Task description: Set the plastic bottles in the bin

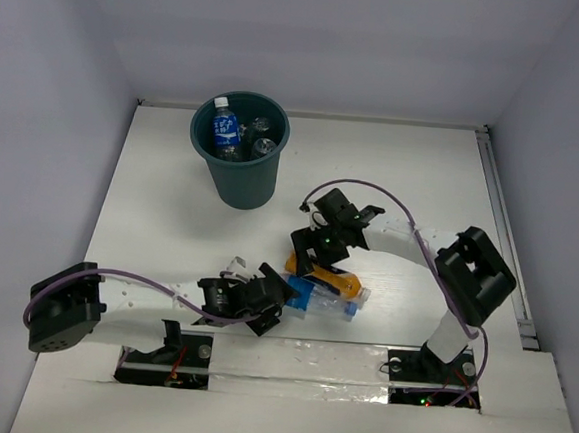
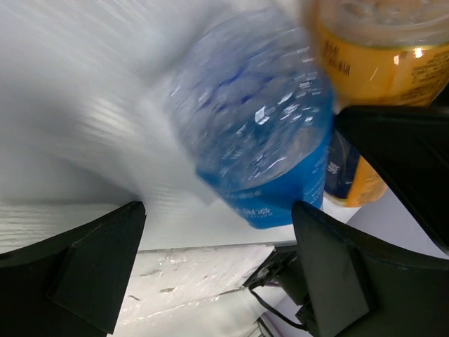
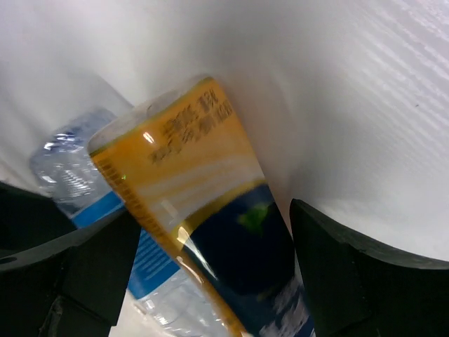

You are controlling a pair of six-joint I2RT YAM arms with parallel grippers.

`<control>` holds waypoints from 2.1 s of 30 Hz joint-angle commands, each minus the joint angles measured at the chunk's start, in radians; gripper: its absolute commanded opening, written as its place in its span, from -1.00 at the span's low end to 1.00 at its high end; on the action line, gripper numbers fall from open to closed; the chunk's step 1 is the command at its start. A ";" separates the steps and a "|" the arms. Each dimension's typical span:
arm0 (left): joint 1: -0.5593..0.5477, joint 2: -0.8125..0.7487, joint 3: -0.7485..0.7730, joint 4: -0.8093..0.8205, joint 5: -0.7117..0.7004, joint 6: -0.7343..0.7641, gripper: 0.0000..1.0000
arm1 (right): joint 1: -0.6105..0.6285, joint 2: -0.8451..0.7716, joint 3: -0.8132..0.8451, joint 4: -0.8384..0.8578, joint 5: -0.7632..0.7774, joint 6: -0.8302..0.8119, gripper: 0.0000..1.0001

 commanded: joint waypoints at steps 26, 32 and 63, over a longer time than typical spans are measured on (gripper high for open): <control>0.225 0.053 -0.043 0.174 -0.154 -0.003 0.60 | -0.046 -0.229 -0.146 0.152 0.153 0.163 0.08; 0.225 0.122 -0.004 0.193 -0.115 0.058 0.59 | -0.077 -0.260 -0.112 0.121 0.153 0.146 0.08; 0.588 -0.070 1.009 -0.237 -0.370 0.989 -0.70 | -0.157 -0.694 0.142 -0.140 0.162 0.121 0.08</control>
